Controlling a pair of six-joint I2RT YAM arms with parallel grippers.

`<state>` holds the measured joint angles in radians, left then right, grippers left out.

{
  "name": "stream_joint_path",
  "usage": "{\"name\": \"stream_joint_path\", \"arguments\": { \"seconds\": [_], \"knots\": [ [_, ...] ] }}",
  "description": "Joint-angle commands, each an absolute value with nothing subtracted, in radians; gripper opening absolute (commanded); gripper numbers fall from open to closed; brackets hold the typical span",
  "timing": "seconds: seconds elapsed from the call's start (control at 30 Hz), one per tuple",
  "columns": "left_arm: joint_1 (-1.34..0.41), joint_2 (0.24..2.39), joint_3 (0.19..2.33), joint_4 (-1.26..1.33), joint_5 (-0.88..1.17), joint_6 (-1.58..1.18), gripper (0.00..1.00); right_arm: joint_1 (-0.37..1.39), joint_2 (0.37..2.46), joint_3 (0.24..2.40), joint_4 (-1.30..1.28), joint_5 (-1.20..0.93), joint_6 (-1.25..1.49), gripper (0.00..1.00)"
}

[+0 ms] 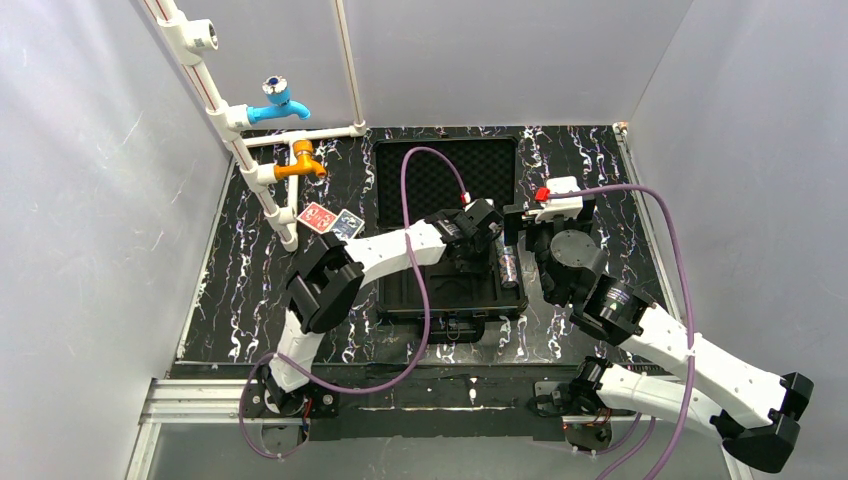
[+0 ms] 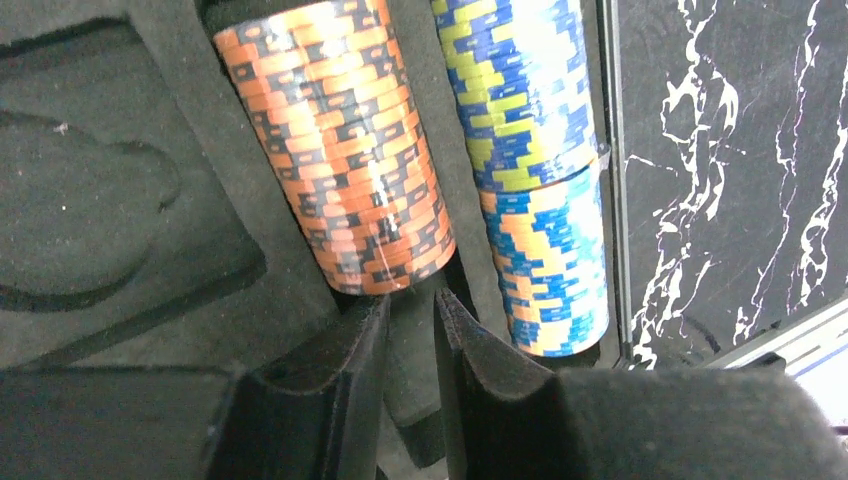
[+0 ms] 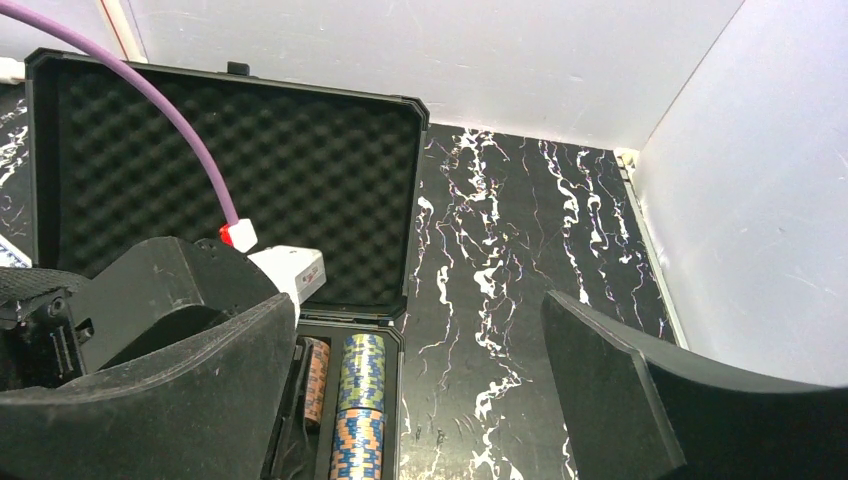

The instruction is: Pack up texas hold em set

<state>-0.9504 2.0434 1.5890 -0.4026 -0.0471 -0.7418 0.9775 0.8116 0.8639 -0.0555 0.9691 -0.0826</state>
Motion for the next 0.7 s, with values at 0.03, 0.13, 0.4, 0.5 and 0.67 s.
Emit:
{"name": "stream_joint_path", "arguments": {
  "seconds": [0.03,0.13,0.4,0.5,0.67],
  "knots": [
    [-0.947,2.067,1.653,-0.397,-0.116,-0.711,0.21,0.982,0.806,0.899,-0.009,0.979,-0.085,1.0],
    [-0.945,2.075,1.67,-0.396,-0.151,-0.692,0.21,0.982,0.805,0.897,-0.009,0.982,-0.086,1.0],
    [-0.925,2.095,1.688,-0.393,-0.191,-0.679,0.21,0.982,0.803,0.884,-0.009,0.985,-0.086,1.0],
    [-0.924,2.088,1.679,-0.388,-0.195,-0.685,0.23,0.982,0.805,0.879,-0.009,0.983,-0.082,1.0],
    [-0.923,2.001,1.623,-0.37,-0.178,-0.69,0.33,0.982,0.801,0.883,-0.009,0.987,-0.081,1.0]
  ]
}}
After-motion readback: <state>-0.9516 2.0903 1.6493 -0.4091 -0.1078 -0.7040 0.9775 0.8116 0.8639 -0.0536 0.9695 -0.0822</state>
